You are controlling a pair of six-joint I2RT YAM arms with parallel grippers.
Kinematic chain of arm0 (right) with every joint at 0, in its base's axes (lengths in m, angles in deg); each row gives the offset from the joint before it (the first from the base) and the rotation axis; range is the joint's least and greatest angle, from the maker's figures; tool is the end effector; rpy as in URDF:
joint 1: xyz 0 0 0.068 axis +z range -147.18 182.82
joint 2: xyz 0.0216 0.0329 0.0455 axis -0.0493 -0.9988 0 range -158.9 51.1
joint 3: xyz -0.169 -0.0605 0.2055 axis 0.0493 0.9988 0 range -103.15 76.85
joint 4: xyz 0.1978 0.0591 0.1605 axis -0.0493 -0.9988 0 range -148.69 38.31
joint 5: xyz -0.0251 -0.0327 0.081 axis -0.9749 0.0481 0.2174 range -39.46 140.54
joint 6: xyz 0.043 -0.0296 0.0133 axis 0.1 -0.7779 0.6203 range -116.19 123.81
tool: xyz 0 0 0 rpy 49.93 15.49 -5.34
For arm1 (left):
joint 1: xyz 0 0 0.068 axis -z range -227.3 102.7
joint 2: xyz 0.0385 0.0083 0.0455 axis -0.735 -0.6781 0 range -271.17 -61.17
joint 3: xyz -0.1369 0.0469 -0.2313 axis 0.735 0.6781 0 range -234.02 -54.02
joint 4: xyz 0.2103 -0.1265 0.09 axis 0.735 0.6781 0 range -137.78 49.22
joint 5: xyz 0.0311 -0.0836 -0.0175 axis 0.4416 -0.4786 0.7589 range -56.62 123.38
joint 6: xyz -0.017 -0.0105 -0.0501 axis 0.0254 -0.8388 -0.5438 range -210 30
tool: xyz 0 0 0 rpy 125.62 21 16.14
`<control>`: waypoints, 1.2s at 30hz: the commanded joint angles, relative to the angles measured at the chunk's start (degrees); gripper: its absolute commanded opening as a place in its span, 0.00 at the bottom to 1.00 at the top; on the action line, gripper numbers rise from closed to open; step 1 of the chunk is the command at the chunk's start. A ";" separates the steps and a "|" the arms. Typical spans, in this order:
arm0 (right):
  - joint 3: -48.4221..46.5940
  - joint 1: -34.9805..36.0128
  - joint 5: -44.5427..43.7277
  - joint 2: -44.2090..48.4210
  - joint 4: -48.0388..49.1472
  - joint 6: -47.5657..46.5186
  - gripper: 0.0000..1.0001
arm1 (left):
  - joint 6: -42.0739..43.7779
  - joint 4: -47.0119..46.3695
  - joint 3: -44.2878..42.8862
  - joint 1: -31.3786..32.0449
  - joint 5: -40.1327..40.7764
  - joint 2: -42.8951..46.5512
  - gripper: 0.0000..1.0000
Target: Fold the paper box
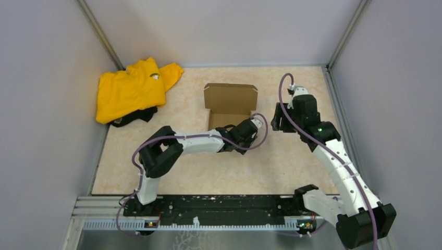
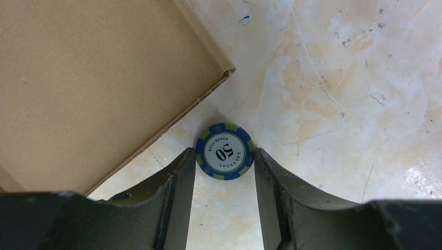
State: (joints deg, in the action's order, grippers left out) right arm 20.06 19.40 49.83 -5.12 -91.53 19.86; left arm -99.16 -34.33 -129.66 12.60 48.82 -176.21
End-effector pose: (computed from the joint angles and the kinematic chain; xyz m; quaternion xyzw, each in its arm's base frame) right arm 0.1941 0.0574 0.3261 -0.0015 0.9036 0.1149 0.4127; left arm 0.2211 -0.3625 0.1572 0.3637 0.8671 -0.0740 0.3322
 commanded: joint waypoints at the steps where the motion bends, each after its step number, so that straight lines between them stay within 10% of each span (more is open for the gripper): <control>1: -2.09 -0.32 0.45 0.04 2.77 -0.06 0.58 | 1.21 6.95 2.30 -0.53 0.09 -0.42 0.51; 36: -0.74 -0.32 1.95 0.24 3.32 0.29 0.58 | 0.55 4.48 2.79 -1.45 -2.54 3.30 0.51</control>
State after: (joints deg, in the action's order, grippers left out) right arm 20.17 19.40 51.73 -5.32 -90.67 19.93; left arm -99.16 -32.12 -128.15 11.68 47.44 -174.36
